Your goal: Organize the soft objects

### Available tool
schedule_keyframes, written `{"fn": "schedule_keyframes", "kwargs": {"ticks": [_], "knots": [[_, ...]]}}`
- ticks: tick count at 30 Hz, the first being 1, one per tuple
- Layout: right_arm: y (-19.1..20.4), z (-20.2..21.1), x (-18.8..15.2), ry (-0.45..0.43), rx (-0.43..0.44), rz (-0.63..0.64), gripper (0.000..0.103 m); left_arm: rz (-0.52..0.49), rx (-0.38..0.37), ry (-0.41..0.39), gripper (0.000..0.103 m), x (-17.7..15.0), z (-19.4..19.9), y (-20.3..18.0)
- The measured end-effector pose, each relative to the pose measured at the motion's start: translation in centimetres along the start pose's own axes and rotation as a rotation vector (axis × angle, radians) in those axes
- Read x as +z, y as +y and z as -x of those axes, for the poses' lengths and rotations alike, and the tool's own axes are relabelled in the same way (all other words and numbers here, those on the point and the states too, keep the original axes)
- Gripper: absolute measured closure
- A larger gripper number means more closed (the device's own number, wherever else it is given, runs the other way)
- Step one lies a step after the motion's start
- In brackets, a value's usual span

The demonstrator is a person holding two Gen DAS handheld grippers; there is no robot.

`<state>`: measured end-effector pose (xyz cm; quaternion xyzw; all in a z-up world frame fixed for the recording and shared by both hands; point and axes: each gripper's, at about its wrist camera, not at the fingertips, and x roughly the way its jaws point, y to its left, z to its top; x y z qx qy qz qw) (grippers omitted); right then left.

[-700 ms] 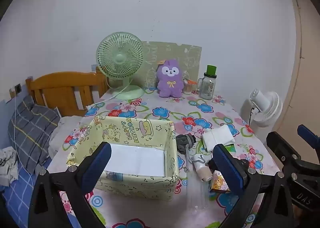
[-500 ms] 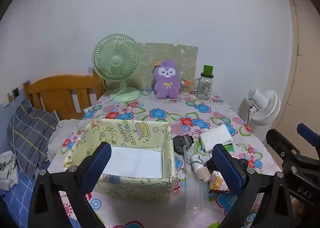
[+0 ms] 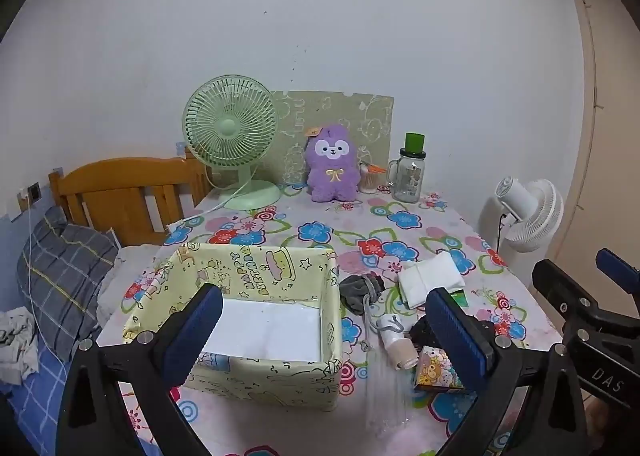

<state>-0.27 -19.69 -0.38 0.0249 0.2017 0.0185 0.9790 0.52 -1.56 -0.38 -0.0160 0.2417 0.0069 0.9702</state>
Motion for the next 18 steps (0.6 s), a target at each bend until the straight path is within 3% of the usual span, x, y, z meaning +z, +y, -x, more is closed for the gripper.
{"fn": "schedule_keyframes", "kwargs": {"ticks": [18], "knots": [[-0.25,-0.24,-0.08,0.011,0.006,-0.003,0.0,-0.023,0.029,-0.029,0.0,0.19,0.3,-0.41]]}}
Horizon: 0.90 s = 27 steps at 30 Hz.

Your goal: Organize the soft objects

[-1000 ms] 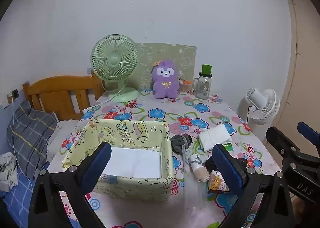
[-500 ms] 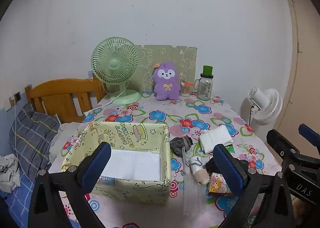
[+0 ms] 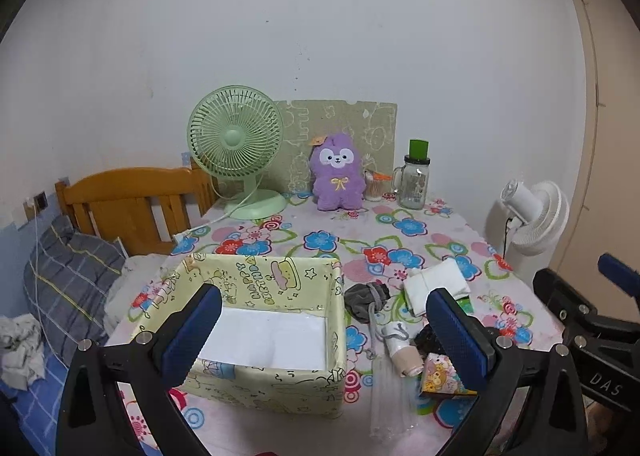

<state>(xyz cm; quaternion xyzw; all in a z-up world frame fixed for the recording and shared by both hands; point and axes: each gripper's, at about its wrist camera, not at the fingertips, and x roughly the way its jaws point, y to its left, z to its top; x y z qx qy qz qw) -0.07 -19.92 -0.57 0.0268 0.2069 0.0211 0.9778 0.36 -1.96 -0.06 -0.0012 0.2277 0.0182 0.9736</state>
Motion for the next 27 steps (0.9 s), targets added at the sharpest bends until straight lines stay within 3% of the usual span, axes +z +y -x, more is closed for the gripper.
{"fn": "schedule_keyframes", "kwargs": {"ticks": [11,27], "knots": [[0.06,0.06,-0.09,0.003,-0.003,-0.001,0.0,-0.014,0.025,0.009,0.0,-0.21,-0.1,-0.41],[-0.17,0.27,-0.11,0.002,0.0,-0.006,0.0,-0.005,-0.014,0.016,0.001,-0.02,-0.09,-0.12]]}}
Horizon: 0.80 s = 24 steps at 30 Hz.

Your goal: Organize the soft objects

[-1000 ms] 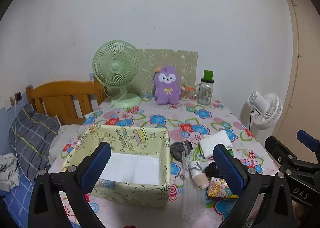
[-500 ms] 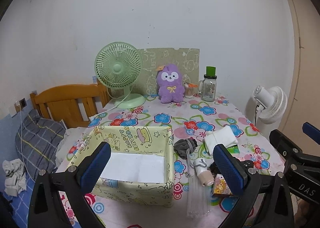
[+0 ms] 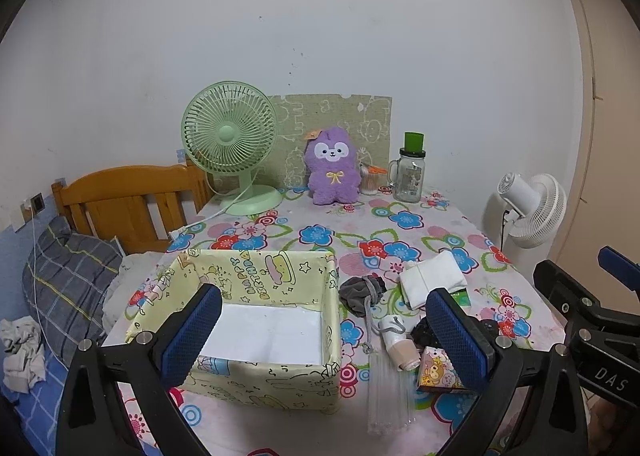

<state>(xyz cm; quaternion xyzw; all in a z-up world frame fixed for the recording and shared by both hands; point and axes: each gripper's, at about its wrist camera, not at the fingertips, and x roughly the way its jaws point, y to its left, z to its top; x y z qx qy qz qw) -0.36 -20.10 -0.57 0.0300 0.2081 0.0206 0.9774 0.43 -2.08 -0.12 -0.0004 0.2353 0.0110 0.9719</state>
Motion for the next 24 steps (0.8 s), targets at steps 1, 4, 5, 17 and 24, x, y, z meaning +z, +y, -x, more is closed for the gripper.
{"fn": "schedule_keyframes", "kwargs": {"ticks": [1,4,5,17,24], "knots": [[0.01,0.02,0.0,0.0,0.0,-0.001,0.0,0.001,-0.002,0.001,0.001,0.03,-0.01,0.02],[0.01,-0.03,0.04,0.0,-0.002,-0.001,0.0,0.008,-0.02,-0.002,0.001,0.13,0.03,-0.01],[0.03,0.0,0.02,0.0,-0.003,-0.001,0.0,0.01,-0.023,-0.003,0.001,0.16,0.05,-0.01],[-0.09,0.09,0.06,-0.001,-0.001,-0.004,0.0,0.004,-0.022,-0.015,0.003,0.02,0.27,0.02],[-0.19,0.12,0.08,-0.003,0.004,-0.006,0.0,0.001,-0.023,-0.014,0.006,-0.18,0.26,-0.13]]}}
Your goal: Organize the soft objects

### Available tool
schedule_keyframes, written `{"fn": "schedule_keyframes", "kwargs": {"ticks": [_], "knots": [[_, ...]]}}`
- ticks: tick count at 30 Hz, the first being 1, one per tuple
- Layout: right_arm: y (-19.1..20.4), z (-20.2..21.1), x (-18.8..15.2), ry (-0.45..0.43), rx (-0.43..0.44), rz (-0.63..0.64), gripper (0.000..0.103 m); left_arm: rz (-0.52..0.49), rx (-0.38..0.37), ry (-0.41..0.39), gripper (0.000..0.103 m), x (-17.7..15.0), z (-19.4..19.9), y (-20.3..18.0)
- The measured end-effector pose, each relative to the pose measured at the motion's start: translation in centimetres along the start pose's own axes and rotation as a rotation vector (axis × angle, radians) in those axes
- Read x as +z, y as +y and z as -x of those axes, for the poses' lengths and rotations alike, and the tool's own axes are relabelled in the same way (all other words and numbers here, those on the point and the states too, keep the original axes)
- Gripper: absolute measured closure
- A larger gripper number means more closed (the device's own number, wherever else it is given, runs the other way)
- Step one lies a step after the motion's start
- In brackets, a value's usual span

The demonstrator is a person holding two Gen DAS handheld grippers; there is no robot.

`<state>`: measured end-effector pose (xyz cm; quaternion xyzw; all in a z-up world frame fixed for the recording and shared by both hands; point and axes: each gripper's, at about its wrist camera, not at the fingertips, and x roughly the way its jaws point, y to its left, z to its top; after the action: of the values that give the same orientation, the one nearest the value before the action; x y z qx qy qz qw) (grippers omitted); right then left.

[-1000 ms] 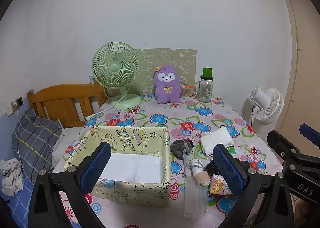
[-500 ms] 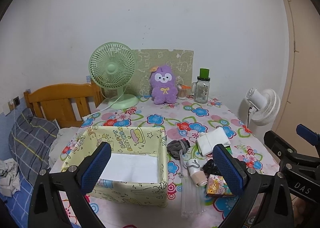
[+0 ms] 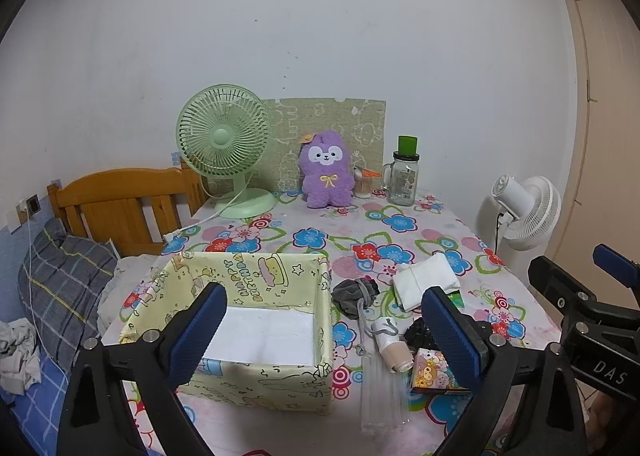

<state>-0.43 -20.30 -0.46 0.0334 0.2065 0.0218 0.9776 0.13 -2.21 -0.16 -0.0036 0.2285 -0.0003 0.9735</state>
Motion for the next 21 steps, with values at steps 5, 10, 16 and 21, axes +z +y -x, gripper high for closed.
{"fn": "schedule_keyframes", "kwargs": {"ticks": [5,10,16,21], "knots": [[-0.3,-0.3,0.2,0.004,0.005,-0.002,0.0,-0.001,-0.006,0.012,0.009,-0.2,-0.6,-0.6],[-0.8,-0.7,0.2,0.004,0.004,0.0,0.0,-0.011,-0.012,0.032,0.01,-0.5,-1.5,-1.5],[-1.8,-1.8,-0.2,0.016,0.01,-0.005,0.005,-0.047,-0.047,0.088,0.01,-1.3,-3.4,-4.0],[-2.7,-3.1,-0.6,0.042,0.023,-0.007,0.009,-0.079,-0.075,0.112,0.01,-1.6,-4.4,-6.0]]}}
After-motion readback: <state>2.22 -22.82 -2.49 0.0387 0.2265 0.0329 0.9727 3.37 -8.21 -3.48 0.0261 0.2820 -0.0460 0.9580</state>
